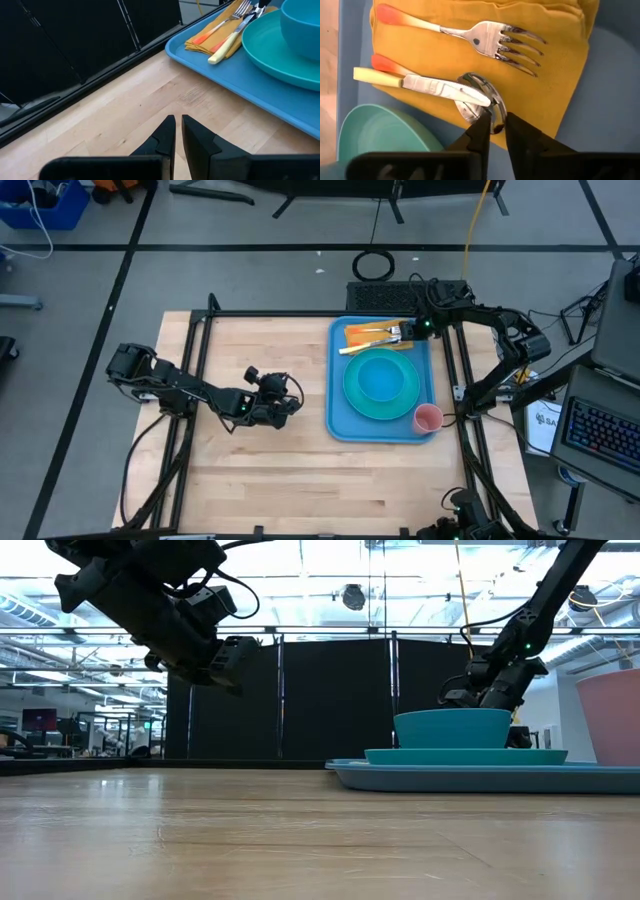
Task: Set up tray
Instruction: Adjust the orange spoon on the yellow table napkin on the blue serving tray
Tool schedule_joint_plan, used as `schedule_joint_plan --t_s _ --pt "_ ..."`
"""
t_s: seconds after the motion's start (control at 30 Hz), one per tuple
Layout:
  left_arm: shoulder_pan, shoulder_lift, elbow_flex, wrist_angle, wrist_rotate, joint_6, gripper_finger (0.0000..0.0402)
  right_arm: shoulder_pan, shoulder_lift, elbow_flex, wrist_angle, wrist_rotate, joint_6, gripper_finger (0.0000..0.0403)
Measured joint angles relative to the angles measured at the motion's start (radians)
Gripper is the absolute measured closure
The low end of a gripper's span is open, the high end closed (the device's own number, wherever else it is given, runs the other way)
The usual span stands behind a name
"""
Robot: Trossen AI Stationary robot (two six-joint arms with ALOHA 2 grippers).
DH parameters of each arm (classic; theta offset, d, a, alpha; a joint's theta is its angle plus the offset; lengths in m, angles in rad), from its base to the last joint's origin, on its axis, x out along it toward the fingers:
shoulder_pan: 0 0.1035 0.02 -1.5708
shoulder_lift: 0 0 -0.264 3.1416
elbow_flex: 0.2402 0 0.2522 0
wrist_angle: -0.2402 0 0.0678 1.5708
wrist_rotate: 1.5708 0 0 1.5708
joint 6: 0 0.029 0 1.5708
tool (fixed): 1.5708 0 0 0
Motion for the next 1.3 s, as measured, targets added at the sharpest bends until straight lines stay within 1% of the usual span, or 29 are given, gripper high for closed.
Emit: schedule_joint_plan --t_s 0.17,0.2,0.43,0.73,0.9,1.1,1.3 --pt "0.000 0.000 0.000 0.000 0.000 0.000 0.0364 0.000 0.000 0.000 0.010 0.000 -0.002 0.0394" --pt "0.000 0.000 0.000 0.000 0.000 0.000 0.0364 0.000 0.000 0.000 0.013 0.000 -0.002 0.0397" --pt "0.000 0.000 0.000 0.000 0.000 0.000 0.0364 0.000 0.000 0.000 0.020 0.000 0.009 0.0401" --pt "0.000 0.000 0.000 -0.001 0.000 0.007 0.0364 -0.004 0.000 0.000 0.078 0.005 0.031 0.0402" --pt "0.000 0.000 0.000 -0.002 0.000 0.008 0.0364 -0.022 0.000 0.000 0.085 0.052 0.040 0.0402" --pt "0.000 0.000 0.000 -0.002 0.000 0.009 0.0364 -0.056 -0.001 0.000 0.115 0.052 0.046 0.0402" --pt "0.000 0.000 0.000 -0.002 0.000 0.009 0.0364 -0.064 -0.001 0.000 0.112 0.027 0.056 0.0403"
